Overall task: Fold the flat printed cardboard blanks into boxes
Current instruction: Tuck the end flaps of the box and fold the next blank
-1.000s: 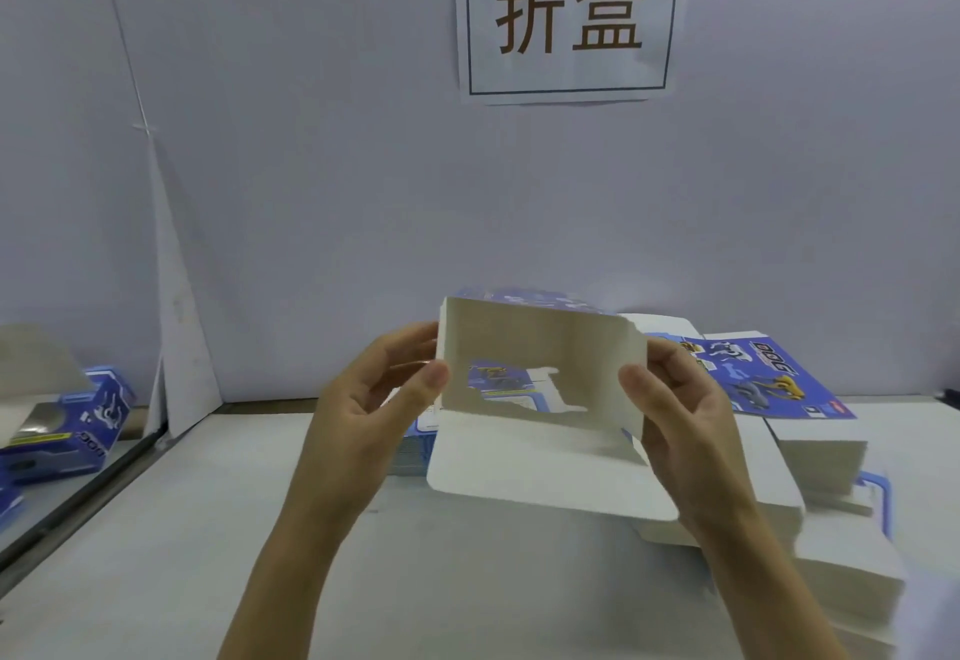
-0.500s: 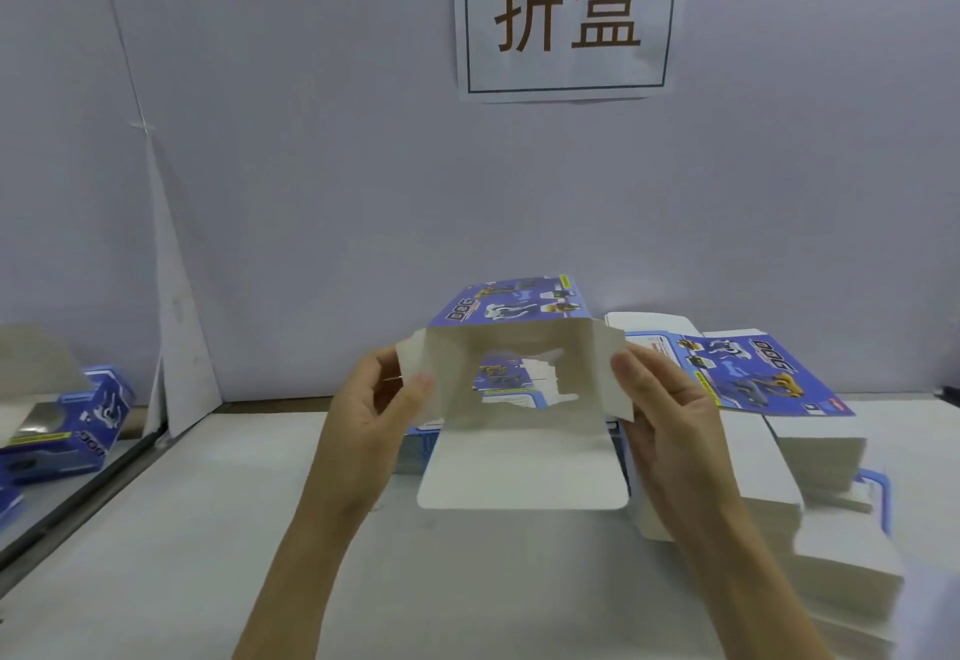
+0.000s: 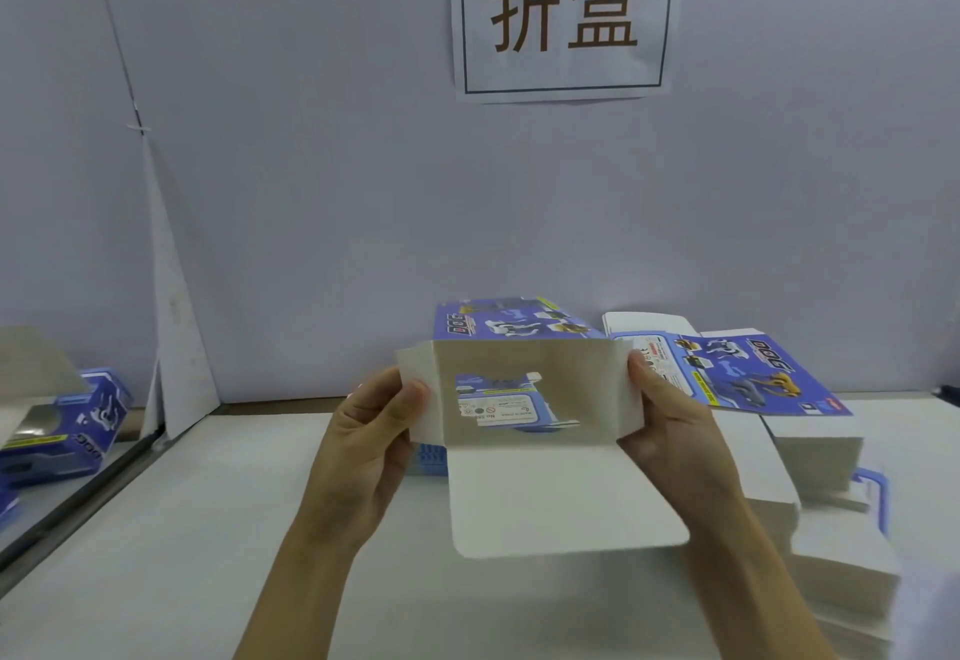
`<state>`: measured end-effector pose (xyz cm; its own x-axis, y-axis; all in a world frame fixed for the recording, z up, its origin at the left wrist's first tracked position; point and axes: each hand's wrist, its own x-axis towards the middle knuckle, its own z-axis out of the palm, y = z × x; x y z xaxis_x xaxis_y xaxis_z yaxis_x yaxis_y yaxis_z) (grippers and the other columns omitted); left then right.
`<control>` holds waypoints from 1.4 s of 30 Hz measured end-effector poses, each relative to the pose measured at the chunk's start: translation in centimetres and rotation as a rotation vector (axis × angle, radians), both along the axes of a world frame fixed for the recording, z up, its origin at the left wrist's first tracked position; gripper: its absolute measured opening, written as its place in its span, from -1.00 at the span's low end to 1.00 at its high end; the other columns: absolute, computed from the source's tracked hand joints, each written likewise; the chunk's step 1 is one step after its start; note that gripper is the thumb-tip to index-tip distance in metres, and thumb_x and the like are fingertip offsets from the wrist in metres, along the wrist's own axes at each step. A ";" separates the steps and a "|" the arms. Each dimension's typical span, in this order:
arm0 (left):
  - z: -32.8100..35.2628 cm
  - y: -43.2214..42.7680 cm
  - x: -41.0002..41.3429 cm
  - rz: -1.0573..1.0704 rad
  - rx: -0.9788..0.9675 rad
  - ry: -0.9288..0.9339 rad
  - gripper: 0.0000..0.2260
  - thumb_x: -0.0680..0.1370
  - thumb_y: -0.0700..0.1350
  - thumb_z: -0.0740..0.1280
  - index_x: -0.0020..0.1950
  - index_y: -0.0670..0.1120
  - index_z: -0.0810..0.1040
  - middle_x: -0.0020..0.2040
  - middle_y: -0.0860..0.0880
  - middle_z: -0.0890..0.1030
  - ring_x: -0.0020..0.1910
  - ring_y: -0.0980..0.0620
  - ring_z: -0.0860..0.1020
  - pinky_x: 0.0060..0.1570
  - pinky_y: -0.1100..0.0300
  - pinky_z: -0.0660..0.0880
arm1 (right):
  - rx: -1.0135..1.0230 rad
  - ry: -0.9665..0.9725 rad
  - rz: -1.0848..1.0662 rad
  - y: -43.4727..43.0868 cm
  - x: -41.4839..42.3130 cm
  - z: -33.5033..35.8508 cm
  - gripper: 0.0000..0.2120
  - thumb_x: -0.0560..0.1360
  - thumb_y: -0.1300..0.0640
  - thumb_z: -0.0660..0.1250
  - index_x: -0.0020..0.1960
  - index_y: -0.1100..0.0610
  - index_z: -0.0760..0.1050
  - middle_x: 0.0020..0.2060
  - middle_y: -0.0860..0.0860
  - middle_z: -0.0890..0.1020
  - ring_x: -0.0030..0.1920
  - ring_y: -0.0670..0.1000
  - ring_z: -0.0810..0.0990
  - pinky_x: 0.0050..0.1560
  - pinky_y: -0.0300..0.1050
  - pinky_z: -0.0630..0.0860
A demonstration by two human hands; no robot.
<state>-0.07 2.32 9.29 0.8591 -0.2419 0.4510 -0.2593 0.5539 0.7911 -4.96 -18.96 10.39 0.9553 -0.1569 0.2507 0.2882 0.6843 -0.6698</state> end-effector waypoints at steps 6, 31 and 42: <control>-0.2 -1.9 -0.6 0.216 0.296 0.209 -0.66 0.40 0.06 0.47 0.13 -0.02 0.63 0.03 -0.05 0.70 -0.02 0.01 0.67 -0.03 0.14 0.61 | 0.076 0.026 -0.198 1.0 0.4 -0.8 -0.55 0.50 0.02 0.25 0.30 0.23 0.50 0.17 0.18 0.63 0.17 0.18 0.62 0.14 0.16 0.58; 0.6 -1.5 -1.4 -0.297 -0.035 0.442 -0.50 0.34 -0.34 0.29 0.29 -0.34 0.45 0.06 -0.31 0.62 0.00 -0.25 0.63 -0.16 -0.03 0.60 | -1.488 -0.456 -0.393 1.9 -2.2 0.8 -0.80 0.27 -0.11 0.55 -0.15 -0.10 0.68 -0.02 -0.25 0.63 0.12 -0.10 0.47 0.09 -0.38 0.36; 1.0 -2.3 -2.3 -0.393 0.032 0.368 -0.62 0.35 -0.43 0.25 0.16 -0.36 0.55 0.07 -0.28 0.65 -0.03 -0.21 0.66 -0.08 0.00 0.63 | -1.330 -0.444 -0.520 2.3 -1.6 0.8 -0.69 0.28 -0.20 0.44 -0.33 0.05 0.68 -0.38 -0.09 0.61 -0.27 -0.06 0.49 -0.19 -0.01 0.44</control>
